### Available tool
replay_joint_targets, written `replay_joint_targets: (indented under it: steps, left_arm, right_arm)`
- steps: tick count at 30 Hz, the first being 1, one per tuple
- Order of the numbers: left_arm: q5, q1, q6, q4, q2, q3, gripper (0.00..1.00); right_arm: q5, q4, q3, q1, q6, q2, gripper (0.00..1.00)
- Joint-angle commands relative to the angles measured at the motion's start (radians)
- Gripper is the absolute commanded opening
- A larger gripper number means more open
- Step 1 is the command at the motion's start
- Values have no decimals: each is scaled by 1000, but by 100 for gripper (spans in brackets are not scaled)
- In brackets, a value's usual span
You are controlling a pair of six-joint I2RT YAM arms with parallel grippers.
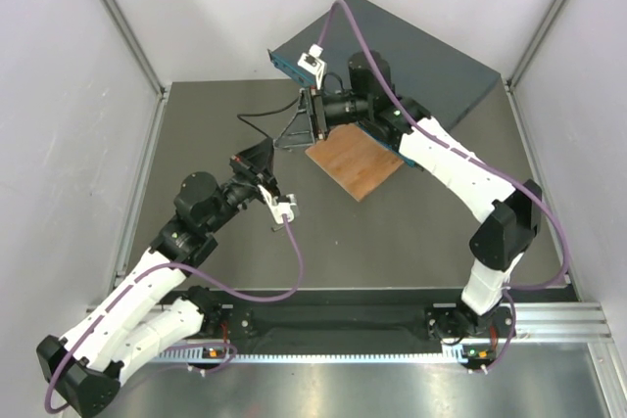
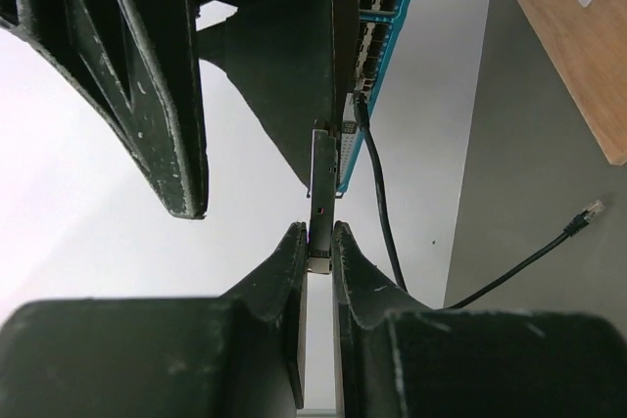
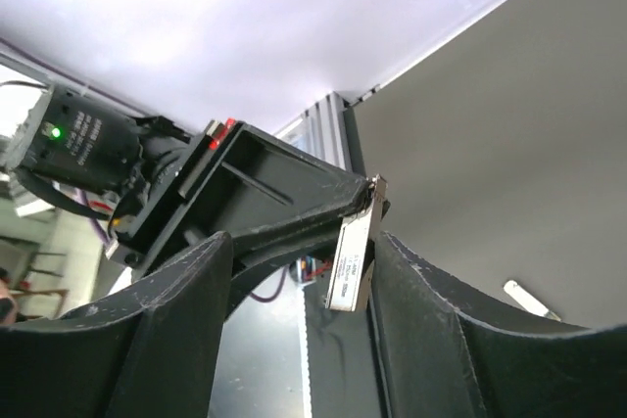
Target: Insert the plug into the switch port
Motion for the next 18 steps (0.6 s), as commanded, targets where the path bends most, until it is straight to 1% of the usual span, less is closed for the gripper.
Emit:
replay_joint_targets:
  steps: [1,2,4,5,7,12,13,14,16,17,18]
  left_arm:
    - [41,-8,41,82,-12,-10,0]
    - [41,-9,44,83,-10,-12,0]
    - [41,-9,55,92,-10,-18,0]
    - [42,-9,58,100,-9,-19,0]
    - [45,-14,60,105,-7,-22,0]
    - [41,-14,70,117,-9,-29,0]
    - [41,-14,70,117,-12,-30,0]
    - [41,-14,72,117,-10,-30,0]
    - [44,-14,78,116,-15,-33,0]
    - [48,-14,80,116,-13,-36,0]
    - [50,-14,78,116,-15,-38,0]
  right_arm:
    - [-52,121,-23,11,84,11,56]
    - [-64,133,-27,11,112,14,50]
    - [-81,186,-47,11,149,18,49]
    - [-100,209,-73,11,197,19,47]
    - [-115,252,-95,11,228,18,47]
    - [-129,251,-133,2,245,18,49]
    - [-130,251,-136,-1,246,15,46]
    - [-132,254,-141,-5,248,13,38]
    - [-133,256,-145,-15,246,5,29]
    - [-135,256,-148,-21,246,5,20]
    - [-140,259,-150,-24,246,2,14]
